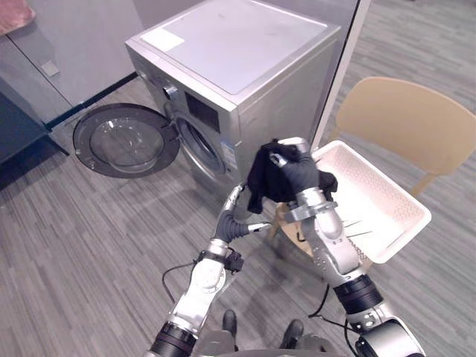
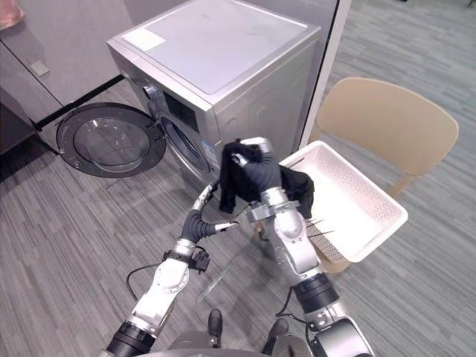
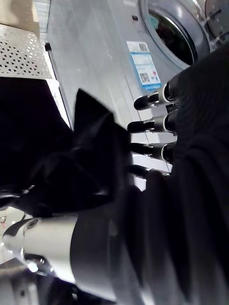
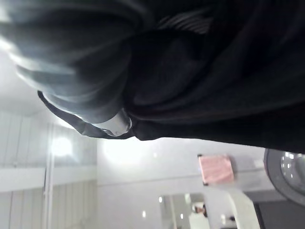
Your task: Pick up the laundry basket with both hands and put the clothes into the washing machine.
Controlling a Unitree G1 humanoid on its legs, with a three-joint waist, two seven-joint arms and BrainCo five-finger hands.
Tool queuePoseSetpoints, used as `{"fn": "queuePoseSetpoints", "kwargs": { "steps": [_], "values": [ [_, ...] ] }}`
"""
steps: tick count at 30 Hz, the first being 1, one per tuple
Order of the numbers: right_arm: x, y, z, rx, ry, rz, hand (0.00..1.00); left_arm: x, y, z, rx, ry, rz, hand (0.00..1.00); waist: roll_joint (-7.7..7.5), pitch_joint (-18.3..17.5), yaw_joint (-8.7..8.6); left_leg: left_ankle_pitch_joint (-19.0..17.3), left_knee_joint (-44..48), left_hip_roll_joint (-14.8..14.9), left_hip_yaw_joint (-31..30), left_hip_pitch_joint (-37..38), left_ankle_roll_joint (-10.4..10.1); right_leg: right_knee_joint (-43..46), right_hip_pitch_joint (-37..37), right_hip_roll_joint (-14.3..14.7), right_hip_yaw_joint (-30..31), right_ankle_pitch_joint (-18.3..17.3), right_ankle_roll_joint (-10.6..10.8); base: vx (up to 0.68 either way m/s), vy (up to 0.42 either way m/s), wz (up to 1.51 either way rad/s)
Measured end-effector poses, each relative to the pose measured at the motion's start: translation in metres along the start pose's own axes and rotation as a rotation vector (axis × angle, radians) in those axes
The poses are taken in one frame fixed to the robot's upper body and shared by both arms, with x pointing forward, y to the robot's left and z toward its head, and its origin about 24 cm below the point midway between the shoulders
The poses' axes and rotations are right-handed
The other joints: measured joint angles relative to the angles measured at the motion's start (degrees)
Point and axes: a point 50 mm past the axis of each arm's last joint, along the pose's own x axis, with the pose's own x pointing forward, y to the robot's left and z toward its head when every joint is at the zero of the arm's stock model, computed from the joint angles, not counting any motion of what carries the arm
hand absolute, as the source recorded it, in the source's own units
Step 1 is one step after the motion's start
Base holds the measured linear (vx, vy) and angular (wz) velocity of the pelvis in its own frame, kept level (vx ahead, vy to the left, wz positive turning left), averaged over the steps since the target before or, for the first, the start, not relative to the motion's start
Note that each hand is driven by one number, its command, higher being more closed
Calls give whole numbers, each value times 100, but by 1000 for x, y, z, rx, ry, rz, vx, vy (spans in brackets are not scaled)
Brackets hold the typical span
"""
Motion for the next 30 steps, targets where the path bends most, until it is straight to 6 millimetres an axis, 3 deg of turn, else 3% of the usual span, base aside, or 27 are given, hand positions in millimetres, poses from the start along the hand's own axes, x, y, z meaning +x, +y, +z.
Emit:
{"fn": "queuePoseSetpoints", "kwargs": {
  "steps": [5, 11, 12, 15, 24, 25, 30],
  "values": [
    [18, 36, 7, 59, -20, 191, 100, 20, 6, 4, 137, -53, -13, 0, -21, -77, 9, 203, -70, -90, -33, -21, 33, -562, 193, 37, 45, 428, -25, -96, 52, 6],
    [20, 62, 9, 142, -10, 305, 100, 29, -10, -4, 176, -25, -93, 0, -57, -298, 3, 364, -287, 17, 19, 15, 1, -915, 209, 264, 188, 703, -150, -97, -14, -12],
    [21, 74, 15, 162, -25, 364, 100, 30, -15, -10, 193, 5, -124, 100, -78, -310, 0, 367, -287, 40, 52, 54, -6, -983, 251, 324, 226, 750, -197, -101, -40, -19],
    [19, 97, 28, 220, -78, 460, 100, 28, -24, -13, 211, 21, -165, 100, -118, -388, -19, 373, -289, 129, 95, 68, -26, -1113, 290, 442, 278, 792, -218, -71, -44, -12],
    [20, 99, 30, 258, -85, 455, 100, 34, -25, -14, 190, 36, -169, 100, -166, -449, -45, 440, -301, 304, 123, 49, -135, -1237, 282, 651, 362, 854, -314, -21, -14, -5],
    [20, 98, 30, 257, -87, 453, 0, 34, -24, -14, 178, 40, -168, 100, -166, -450, -58, 442, -303, 316, 122, 47, -137, -1237, 278, 666, 363, 851, -319, 0, 0, 0],
    [21, 83, 32, 243, -116, 377, 0, 32, -19, -19, 141, 70, -130, 100, -170, -452, -119, 444, -340, 333, 119, 53, -139, -1236, 271, 692, 369, 839, -332, 12, 14, 0]
  ]
}}
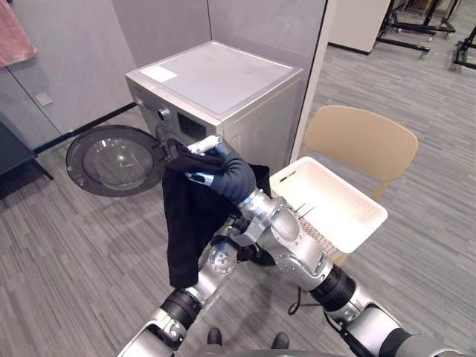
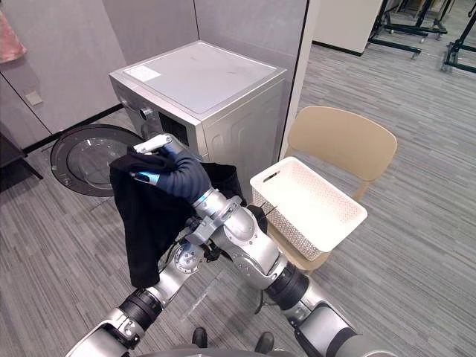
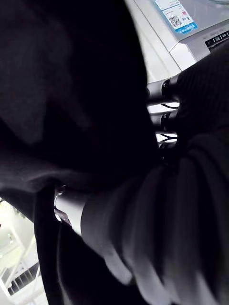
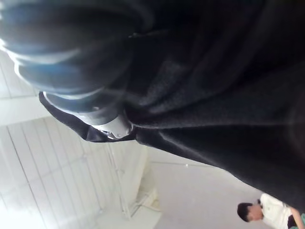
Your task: Pick up the laundry basket with both hands and put the clothes into the washing machine.
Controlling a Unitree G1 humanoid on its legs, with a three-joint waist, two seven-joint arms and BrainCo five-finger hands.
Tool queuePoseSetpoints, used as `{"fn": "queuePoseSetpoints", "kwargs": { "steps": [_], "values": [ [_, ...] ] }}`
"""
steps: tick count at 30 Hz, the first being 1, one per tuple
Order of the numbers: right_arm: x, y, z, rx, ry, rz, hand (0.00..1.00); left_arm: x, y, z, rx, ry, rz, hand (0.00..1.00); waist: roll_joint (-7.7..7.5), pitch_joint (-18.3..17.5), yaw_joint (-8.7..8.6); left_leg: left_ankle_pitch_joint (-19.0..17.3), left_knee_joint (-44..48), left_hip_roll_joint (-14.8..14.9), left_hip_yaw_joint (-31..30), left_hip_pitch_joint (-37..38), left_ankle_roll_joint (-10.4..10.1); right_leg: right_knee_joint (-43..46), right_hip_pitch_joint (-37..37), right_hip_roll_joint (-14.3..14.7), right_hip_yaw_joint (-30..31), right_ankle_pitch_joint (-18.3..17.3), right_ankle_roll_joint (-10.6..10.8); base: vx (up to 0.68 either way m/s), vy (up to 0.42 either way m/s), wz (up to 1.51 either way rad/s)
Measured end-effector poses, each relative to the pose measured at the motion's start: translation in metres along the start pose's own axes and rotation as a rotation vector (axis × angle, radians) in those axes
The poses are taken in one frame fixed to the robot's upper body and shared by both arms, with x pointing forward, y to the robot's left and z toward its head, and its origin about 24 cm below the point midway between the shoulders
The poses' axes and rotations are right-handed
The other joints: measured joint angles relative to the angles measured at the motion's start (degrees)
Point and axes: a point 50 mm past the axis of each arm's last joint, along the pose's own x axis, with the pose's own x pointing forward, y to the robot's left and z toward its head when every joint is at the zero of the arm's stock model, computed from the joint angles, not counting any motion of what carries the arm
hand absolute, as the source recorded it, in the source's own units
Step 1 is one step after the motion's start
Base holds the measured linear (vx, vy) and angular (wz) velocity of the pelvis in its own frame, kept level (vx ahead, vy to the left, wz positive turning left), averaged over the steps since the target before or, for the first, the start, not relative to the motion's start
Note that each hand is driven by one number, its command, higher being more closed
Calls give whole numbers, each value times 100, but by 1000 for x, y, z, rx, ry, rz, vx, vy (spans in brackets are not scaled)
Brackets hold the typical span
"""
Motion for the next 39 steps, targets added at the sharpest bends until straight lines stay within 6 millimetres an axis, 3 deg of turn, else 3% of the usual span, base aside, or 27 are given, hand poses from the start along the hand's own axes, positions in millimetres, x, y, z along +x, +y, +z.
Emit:
{"fn": "queuePoseSetpoints", "kwargs": {
  "steps": [7, 11, 14, 18, 19, 22, 26, 29, 31, 32, 33, 34, 37, 38, 39],
  "values": [
    [-40, -38, 0, -169, 40, -227, 0, -21, 30, -16, -138, 84, 202, 100, -19, -12, -1, 13, -67, -21, 30, 35, -11, 0, -1, -3, 15, 3, -4, 45, 43, 0],
    [-72, -59, 0, -375, 147, -314, 0, -38, 54, -23, -199, 101, 342, 100, -20, -12, 1, 12, -70, -36, 23, 44, -10, 0, 15, 5, 8, 3, -4, 22, 28, 2],
    [-107, -73, -1, -563, 277, -389, 0, -57, 62, -34, -227, 140, 405, 100, -19, -12, 3, 11, -71, -38, 19, 48, -8, 0, 22, 5, 7, -5, 6, 7, 45, 1],
    [-159, -82, -21, -641, 507, -459, 0, -82, 57, -55, -241, 244, 407, 100, -21, -13, 3, -12, -71, -21, -9, -4, 21, 0, 28, -9, 2, -80, 74, -19, 36, 3],
    [-185, -80, -33, -630, 625, -484, 0, -96, 52, -70, -241, 324, 389, 100, -22, -14, 1, -12, -73, -23, -15, 1, 20, -1, 30, -1, -32, -92, 63, 7, 20, 8],
    [-238, -76, -54, -602, 861, -556, 0, -132, 42, -109, -295, 545, 381, 100, -25, -17, -23, -12, -72, -15, -76, -56, 20, -2, 18, 8, -114, -133, 49, 10, 19, 12],
    [-300, -72, -78, -536, 1156, -659, 0, -176, 31, -146, -344, 803, 398, 100, -32, -16, -23, -13, -44, -28, -271, -198, 19, 1, 7, 0, -335, -217, 70, 26, 24, 27],
    [-334, -66, -88, -483, 1312, -729, 0, -205, 20, -162, -388, 957, 392, 100, -21, -2, -12, -12, 237, -107, -580, -556, 21, 240, -104, -108, -730, -395, 111, 36, 24, 66],
    [-348, -66, -91, -470, 1377, -775, 0, -212, 15, -165, -408, 1000, 388, 100, -10, 22, -7, 35, 401, -169, -614, -826, 78, 519, -223, -249, -1074, -569, 127, 17, 36, 109],
    [-359, -63, -92, -453, 1426, -814, 0, -216, 11, -167, -415, 1025, 381, 100, -40, 41, -18, 159, 471, -289, -262, -997, 415, 755, -275, -446, -1421, -743, 144, 8, 73, 128],
    [-364, -62, -92, -453, 1449, -825, 0, -215, 10, -167, -419, 1028, 379, 100, -53, 57, -28, 55, 503, -315, 94, -1001, 748, 856, -295, -544, -1555, -825, 168, 74, 114, 146],
    [-370, -60, -93, -450, 1488, -841, 0, -219, 7, -168, -428, 1050, 376, 100, -74, 101, -5, -167, 660, -177, 1054, -1027, 1160, 1073, -274, -721, -1844, -945, 241, 73, 84, 97],
    [-374, -60, -94, -455, 1517, -857, 0, -224, -3, -169, -465, 1092, 365, 100, -54, 140, -49, -202, 687, 9, 2188, -976, 1145, 1336, -256, -965, -2236, -1027, 382, 87, 43, 88],
    [-374, -61, -95, -451, 1521, -854, 0, -226, -7, -169, -477, 1103, 353, 100, 58, 140, -45, -62, 674, 21, 2223, -974, 900, 1481, -250, -1029, -2323, -1067, 436, 127, 54, 51],
    [-370, -60, -99, -440, 1520, -851, 0, -230, -9, -170, -482, 1121, 345, 100, 29, 171, -25, -39, 690, -15, 2158, -973, 626, 1598, -244, -1122, -2374, -1113, 506, 128, 51, 39]
  ]
}}
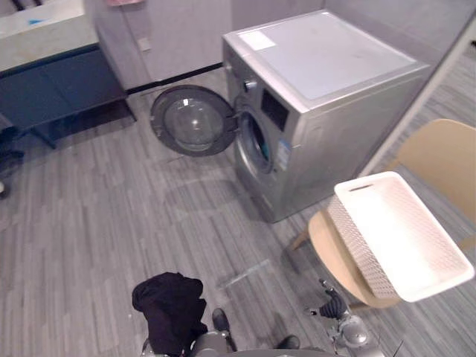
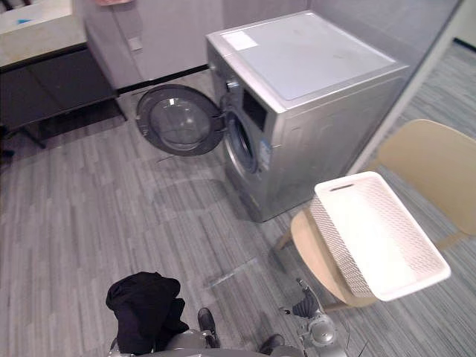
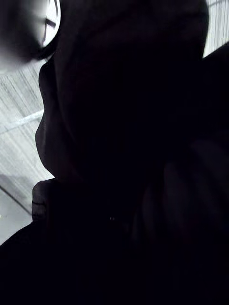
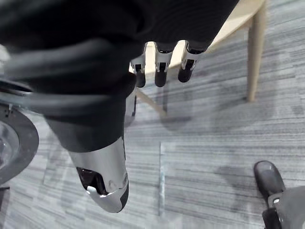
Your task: Pick up the laundry basket with both hands and put the clothes into the washing machine.
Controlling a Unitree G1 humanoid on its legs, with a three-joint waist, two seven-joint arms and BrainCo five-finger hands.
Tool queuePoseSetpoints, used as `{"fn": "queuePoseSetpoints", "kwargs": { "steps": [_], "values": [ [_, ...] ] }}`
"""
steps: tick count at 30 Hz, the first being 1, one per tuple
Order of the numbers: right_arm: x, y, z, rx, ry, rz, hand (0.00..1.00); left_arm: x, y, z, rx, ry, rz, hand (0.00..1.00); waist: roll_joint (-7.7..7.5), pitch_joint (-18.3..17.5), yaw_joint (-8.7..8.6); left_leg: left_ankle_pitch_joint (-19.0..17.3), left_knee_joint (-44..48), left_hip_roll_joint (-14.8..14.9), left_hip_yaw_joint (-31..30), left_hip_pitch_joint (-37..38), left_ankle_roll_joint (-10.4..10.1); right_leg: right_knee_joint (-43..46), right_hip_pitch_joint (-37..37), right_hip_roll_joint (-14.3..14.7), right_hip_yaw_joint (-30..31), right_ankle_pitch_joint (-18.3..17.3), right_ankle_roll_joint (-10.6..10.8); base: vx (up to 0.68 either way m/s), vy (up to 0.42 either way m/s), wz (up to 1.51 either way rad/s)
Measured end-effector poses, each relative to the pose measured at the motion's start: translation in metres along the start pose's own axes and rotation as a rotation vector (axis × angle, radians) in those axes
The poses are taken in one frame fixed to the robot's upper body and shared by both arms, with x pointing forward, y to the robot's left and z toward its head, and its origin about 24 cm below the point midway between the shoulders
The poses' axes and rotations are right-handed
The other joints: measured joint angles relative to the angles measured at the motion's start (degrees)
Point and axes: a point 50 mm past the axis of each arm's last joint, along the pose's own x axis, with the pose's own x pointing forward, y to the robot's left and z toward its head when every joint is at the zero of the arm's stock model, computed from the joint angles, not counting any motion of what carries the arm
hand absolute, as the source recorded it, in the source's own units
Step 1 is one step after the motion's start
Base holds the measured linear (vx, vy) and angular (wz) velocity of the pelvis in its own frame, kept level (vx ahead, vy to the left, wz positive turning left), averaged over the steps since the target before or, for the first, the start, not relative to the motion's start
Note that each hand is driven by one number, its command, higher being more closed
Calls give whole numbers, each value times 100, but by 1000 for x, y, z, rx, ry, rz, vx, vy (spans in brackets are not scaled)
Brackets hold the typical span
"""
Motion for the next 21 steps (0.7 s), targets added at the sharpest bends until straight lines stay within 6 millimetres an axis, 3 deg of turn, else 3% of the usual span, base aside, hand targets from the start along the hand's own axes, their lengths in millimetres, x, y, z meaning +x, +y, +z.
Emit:
{"fn": "queuePoseSetpoints", "kwargs": {
  "steps": [2, 4, 5, 6, 7, 8, 9, 10, 11, 13, 15, 16, 18, 19, 20, 21],
  "values": [
    [2, 7, 7, 11, -13, 14, 0, -1, 1, -5, 3, 20, 3, 100, -100, 70, 18, -83, 60, -103, -118, 41, -28, 129, 78, -158, -51, -63, 99, 88, 62, 26],
    [5, 15, 16, 14, -31, 30, 0, -1, 9, -6, -9, 25, 25, 100, -297, 182, 26, -531, 325, -346, -193, 179, 27, 1023, 127, -801, -20, -450, 335, 119, 123, 32],
    [6, 15, 17, 4, -31, 35, 0, -1, 10, -6, -7, 25, 28, 100, -347, 207, 18, -654, 415, -443, -244, 201, 43, 1348, 126, -996, 54, -518, 338, 95, 97, 42],
    [5, 15, 16, -6, -27, 36, 0, 0, 10, -6, -6, 25, 28, 100, -373, 223, -8, -793, 529, -563, -316, 235, 71, 1891, 35, -1303, 307, -551, 264, 148, 157, 59],
    [5, 16, 14, -18, -19, 44, 0, 0, 10, -5, -4, 22, 26, 100, -427, 269, -36, -1005, 727, -702, -487, 286, 151, 2745, -254, -1619, 1079, -391, -156, 204, 189, 78],
    [5, 17, 15, -22, -16, 47, 0, 0, 10, -5, -1, 21, 27, 100, -375, 307, -123, -1162, 869, -759, -674, 384, 230, 3404, -577, -1641, 1955, -96, -519, 275, 210, 78],
    [5, 20, 17, -26, -26, 55, 0, 0, 11, -3, 3, 16, 28, 100, -381, 354, -157, -1246, 917, -774, -795, 438, 244, 3674, -744, -1548, 2462, -93, -451, 295, 146, 91],
    [4, 24, 22, -38, -50, 72, 0, 2, 13, 1, 22, 2, 25, 100, -364, 425, -224, -1368, 1000, -761, -1069, 480, 289, 3852, -1031, -1113, 3155, -483, -103, 249, 77, 91],
    [5, 24, 28, -39, -74, 70, 0, 4, 11, 6, 25, -12, 21, 100, -425, 473, -228, -1415, 1005, -761, -1227, 536, 297, 3751, -1237, -861, 3352, -727, -88, 253, 28, 89],
    [7, 19, 37, -43, -110, 53, 0, 8, 12, 15, 29, -36, 21, 100, -482, 562, -245, -1511, 1002, -756, -1495, 643, 280, 3104, -1602, -489, 3363, -822, -36, 291, -11, 78],
    [8, 17, 41, -43, -125, 47, 0, 10, 6, 21, 33, -51, 4, 100, -465, 619, -307, -1641, 1011, -706, -1699, 791, 197, 2240, -1889, -215, 3413, -704, 106, 318, -64, 73],
    [7, 17, 41, -43, -125, 48, 0, 12, 2, 25, 33, -62, -6, 100, -442, 643, -346, -1708, 1016, -681, -1859, 945, 41, 1342, -2014, -49, 3515, -330, 163, 403, -116, 71],
    [6, 18, 39, -41, -124, 50, 0, 12, -1, 26, 54, -68, -23, 100, -481, 656, -365, -1903, 1026, -701, -2006, 1167, -189, 603, -2066, 70, 3739, 334, 91, 442, -166, 74],
    [4, 19, 35, -40, -113, 52, 0, 11, -3, 25, 59, -67, -32, 100, -438, 623, -458, -2072, 1043, -629, -2215, 1339, -330, 804, -2033, 111, 3823, 801, -133, 408, -198, 67],
    [4, 19, 34, -39, -110, 53, 0, 11, -4, 25, 59, -68, -34, 100, -446, 581, -464, -2110, 1058, -574, -2288, 1392, -390, 917, -2039, 148, 3800, 881, -240, 681, -326, 75],
    [5, 18, 38, -40, -124, 50, 0, 11, -6, 28, 54, -83, -39, 100, -287, 609, -435, -2059, 2172, -241, -2353, 883, -606, 1116, -2006, 329, 3607, 495, -401, 691, -364, 37]
  ]
}}
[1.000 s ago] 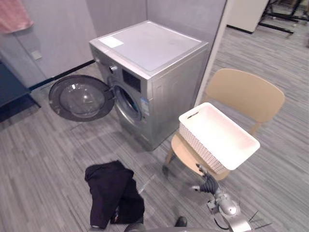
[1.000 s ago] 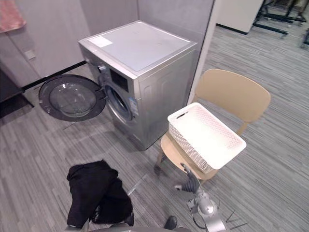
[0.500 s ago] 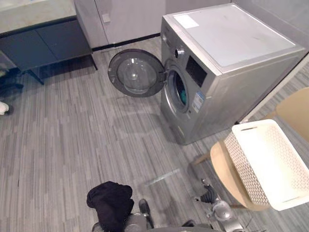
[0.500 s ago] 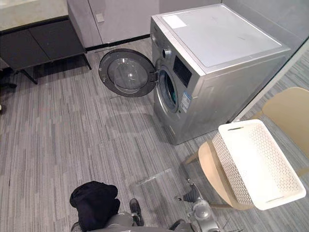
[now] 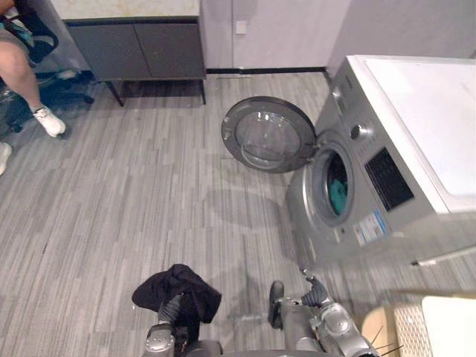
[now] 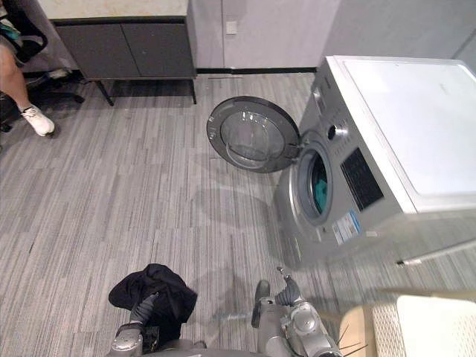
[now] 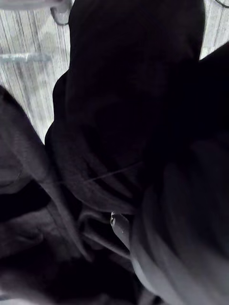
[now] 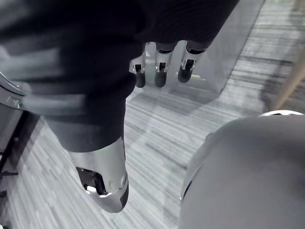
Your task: Pick up the laundry basket with both hands and put the clothes into the washing machine.
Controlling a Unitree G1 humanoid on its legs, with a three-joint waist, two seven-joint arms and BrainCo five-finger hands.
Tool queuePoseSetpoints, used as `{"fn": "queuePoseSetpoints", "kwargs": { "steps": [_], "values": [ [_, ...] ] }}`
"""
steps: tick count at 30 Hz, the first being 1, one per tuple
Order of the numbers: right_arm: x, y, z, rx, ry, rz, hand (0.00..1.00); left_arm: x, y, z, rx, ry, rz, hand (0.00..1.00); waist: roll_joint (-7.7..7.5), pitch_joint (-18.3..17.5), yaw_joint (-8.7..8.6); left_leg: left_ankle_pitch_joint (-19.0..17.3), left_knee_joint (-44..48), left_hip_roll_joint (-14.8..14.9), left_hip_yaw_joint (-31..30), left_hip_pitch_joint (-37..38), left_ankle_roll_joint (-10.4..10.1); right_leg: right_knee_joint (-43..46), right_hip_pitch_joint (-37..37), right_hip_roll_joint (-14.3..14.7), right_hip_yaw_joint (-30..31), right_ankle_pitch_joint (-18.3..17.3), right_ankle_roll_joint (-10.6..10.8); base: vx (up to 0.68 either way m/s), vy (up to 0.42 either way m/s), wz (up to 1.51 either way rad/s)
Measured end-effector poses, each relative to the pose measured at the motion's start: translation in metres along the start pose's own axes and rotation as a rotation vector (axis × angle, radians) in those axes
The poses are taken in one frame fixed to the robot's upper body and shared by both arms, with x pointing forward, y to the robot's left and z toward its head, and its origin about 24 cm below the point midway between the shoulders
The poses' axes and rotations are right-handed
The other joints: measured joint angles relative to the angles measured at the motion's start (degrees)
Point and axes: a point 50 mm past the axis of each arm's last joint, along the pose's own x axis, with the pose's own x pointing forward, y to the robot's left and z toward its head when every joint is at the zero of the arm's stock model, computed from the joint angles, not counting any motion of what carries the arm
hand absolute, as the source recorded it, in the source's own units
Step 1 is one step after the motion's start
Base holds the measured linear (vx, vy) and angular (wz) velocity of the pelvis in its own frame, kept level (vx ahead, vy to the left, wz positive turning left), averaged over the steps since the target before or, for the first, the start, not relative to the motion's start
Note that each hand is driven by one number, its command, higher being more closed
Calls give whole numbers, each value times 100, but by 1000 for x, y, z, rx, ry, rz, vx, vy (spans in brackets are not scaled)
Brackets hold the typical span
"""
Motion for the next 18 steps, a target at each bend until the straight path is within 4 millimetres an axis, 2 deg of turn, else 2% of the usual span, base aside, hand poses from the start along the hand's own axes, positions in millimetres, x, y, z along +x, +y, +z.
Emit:
{"fn": "queuePoseSetpoints", "kwargs": {
  "steps": [1, 2, 3, 4, 5, 6, 9, 10, 11, 12, 13, 14, 15, 16, 17, 18],
  "values": [
    [0, -1, 3, 0, -12, -4, 0, 0, -1, -1, -4, 4, -1, 100, 58, 35, -2, 56, 484, 104, 32, -212, -94, -27, 77, 77, -43, -58, -62, 687, -359, 19],
    [1, -3, 6, -4, -28, -8, 0, -1, -5, -2, -24, 12, -4, 100, 223, 125, 11, 395, 1706, 437, 113, -644, -297, -182, 399, 340, -117, -165, -184, 459, -251, -14],
    [1, -1, 7, -8, -30, -4, 0, -3, -6, -6, -29, 23, -4, 100, 275, 159, 64, 653, 2285, 632, 199, -842, -273, -278, 608, 471, -99, -223, -268, 573, -212, -41],
    [0, 1, 6, -5, -28, 2, 0, -3, -5, -6, -46, 24, 2, 100, 288, 185, 159, 582, 3188, 956, 388, -1086, -149, -497, 1058, 677, -12, -327, -355, 564, -191, -45],
    [0, 2, 7, -2, -28, 2, 0, -2, -4, -4, -42, 17, 3, 100, 237, 217, 181, 532, 3432, 1000, 473, -1155, -67, -597, 1269, 711, 42, -354, -370, 634, -194, -55],
    [2, 5, 11, 11, -39, 4, 0, 2, -3, 5, -37, -8, 4, 100, 79, 281, 286, 421, 3503, 999, 773, -1315, 74, -918, 1749, 707, 214, -371, -368, 390, -119, -39],
    [3, 0, 12, 38, -41, -21, 0, 4, -7, 14, -44, -36, -6, 100, -3, 312, 292, 282, 2640, 842, 911, -1720, 151, -1311, 2182, 677, 446, -364, -359, 425, -32, -49],
    [4, -3, 12, 56, -36, -42, 0, 6, -8, 19, -44, -51, -9, 100, -61, 348, 299, 285, 1701, 592, 682, -1908, 149, -1370, 2292, 606, 610, -372, -344, 274, 94, -52],
    [5, -4, 14, 60, -38, -52, 0, 7, -8, 21, -44, -57, -9, 100, -87, 366, 313, 306, 1270, 442, 497, -1942, 116, -1380, 2336, 552, 694, -382, -329, 398, 171, -83],
    [5, -6, 12, 70, -29, -62, 0, 8, -9, 22, -42, -61, -13, 100, -116, 381, 318, 473, 242, 128, -106, -1934, -77, -1376, 2430, 452, 917, -466, -185, 313, 221, -91],
    [5, -8, 11, 74, -24, -67, 0, 7, -11, 22, -42, -60, -15, 100, -70, 357, 315, 659, -449, 19, -545, -1844, -252, -1370, 2501, 426, 1122, -598, 28, 384, 338, -102],
    [5, -8, 10, 71, -21, -69, 0, 7, -12, 21, -39, -56, -18, 100, 2, 327, 319, 840, -759, 42, -765, -1802, -297, -1352, 2525, 455, 1264, -686, 156, 336, 342, -106],
    [4, -13, 5, 60, -10, -78, 0, 4, -16, 16, -35, -41, -27, 100, 201, 278, 316, 1111, -971, 169, -1038, -1741, -331, -1319, 2573, 576, 1444, -829, 329, 329, 419, -124],
    [3, -8, -1, 71, 19, -69, 0, 4, -19, 14, -32, -30, -37, 100, 146, 266, 330, 1629, -575, 152, -886, -1739, -113, -1059, 2542, 509, 1758, -1074, 529, 298, 412, -122],
    [-1, 1, -5, 90, 31, -53, 0, 6, -14, 17, -16, -42, -28, 100, -59, 182, 300, 1444, -587, -1, -622, -1654, -43, -804, 2390, 269, 1870, -1157, 641, 268, 389, -96],
    [-3, 5, -6, 97, 37, -44, 0, 7, -11, 19, -9, -46, -24, 100, -113, 164, 305, 1377, -601, -55, -442, -1597, 15, -664, 2304, 147, 1944, -1191, 659, 275, 377, -97]
  ]
}}
